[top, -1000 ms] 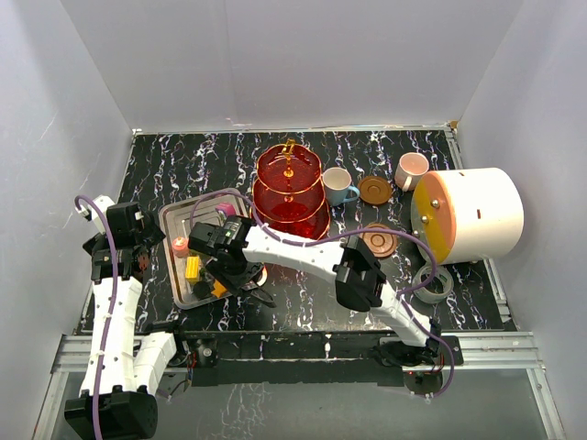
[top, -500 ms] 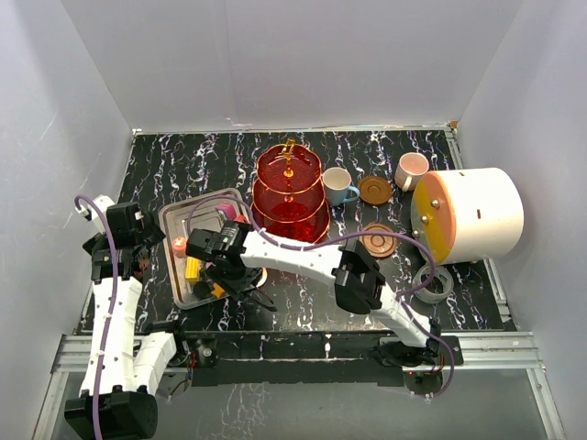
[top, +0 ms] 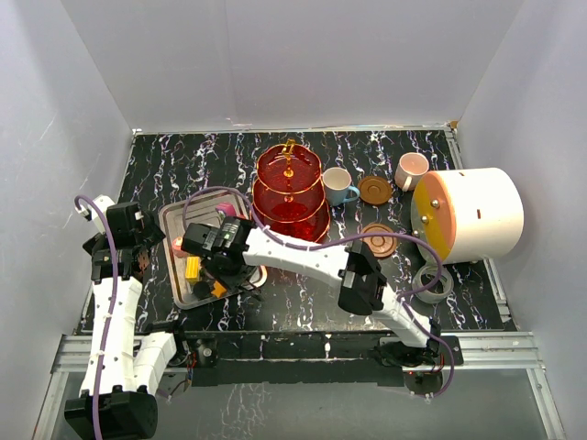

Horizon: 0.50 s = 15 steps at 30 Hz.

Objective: Serve the afternoon tea
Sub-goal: Pick up the desert from the tray.

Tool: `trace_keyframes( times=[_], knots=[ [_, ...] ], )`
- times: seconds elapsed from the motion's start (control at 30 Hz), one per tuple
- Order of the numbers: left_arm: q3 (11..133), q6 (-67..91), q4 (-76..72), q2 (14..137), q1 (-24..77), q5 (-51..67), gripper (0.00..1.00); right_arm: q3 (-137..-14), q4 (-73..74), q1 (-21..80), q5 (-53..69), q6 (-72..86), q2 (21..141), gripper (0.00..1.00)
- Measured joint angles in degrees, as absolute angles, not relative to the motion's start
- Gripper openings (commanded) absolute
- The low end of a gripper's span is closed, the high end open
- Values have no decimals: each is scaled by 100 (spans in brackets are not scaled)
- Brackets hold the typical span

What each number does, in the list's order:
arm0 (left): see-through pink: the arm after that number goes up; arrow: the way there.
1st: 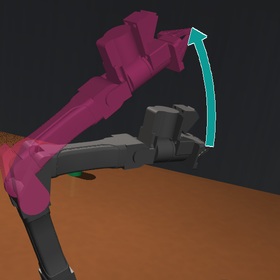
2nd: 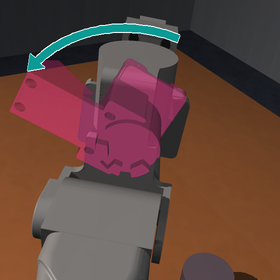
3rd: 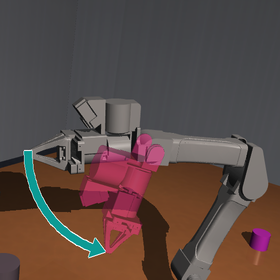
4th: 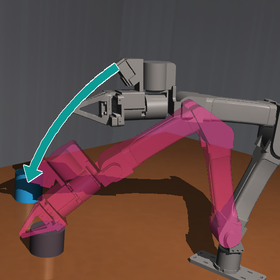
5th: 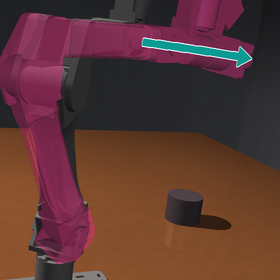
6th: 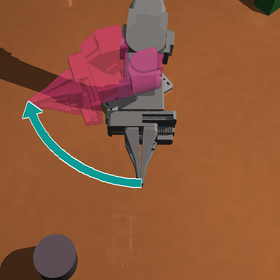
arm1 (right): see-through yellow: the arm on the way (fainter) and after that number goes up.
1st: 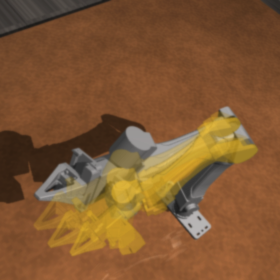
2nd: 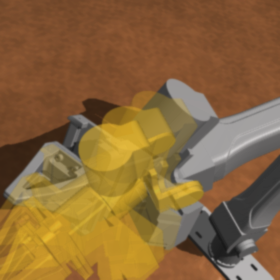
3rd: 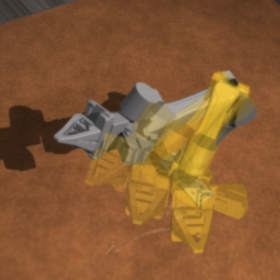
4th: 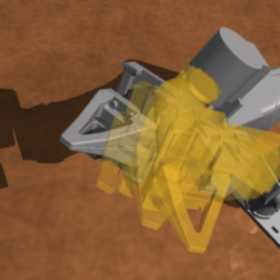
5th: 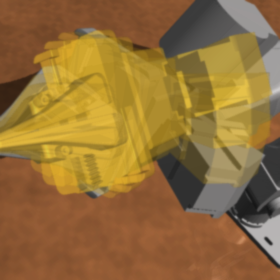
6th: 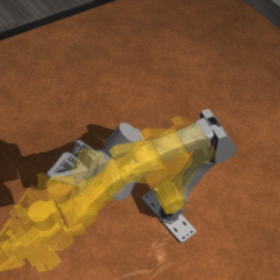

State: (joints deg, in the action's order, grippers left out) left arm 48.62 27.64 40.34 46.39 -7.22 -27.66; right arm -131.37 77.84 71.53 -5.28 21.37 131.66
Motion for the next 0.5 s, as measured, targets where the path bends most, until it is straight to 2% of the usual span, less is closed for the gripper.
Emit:
trace_keyframes(
  times=[0.5],
  knots=[
    [4862,2762,4034,4639,-722,-2764,99,-13157,7682,7019,-607,2593,12643,35]
  ],
)
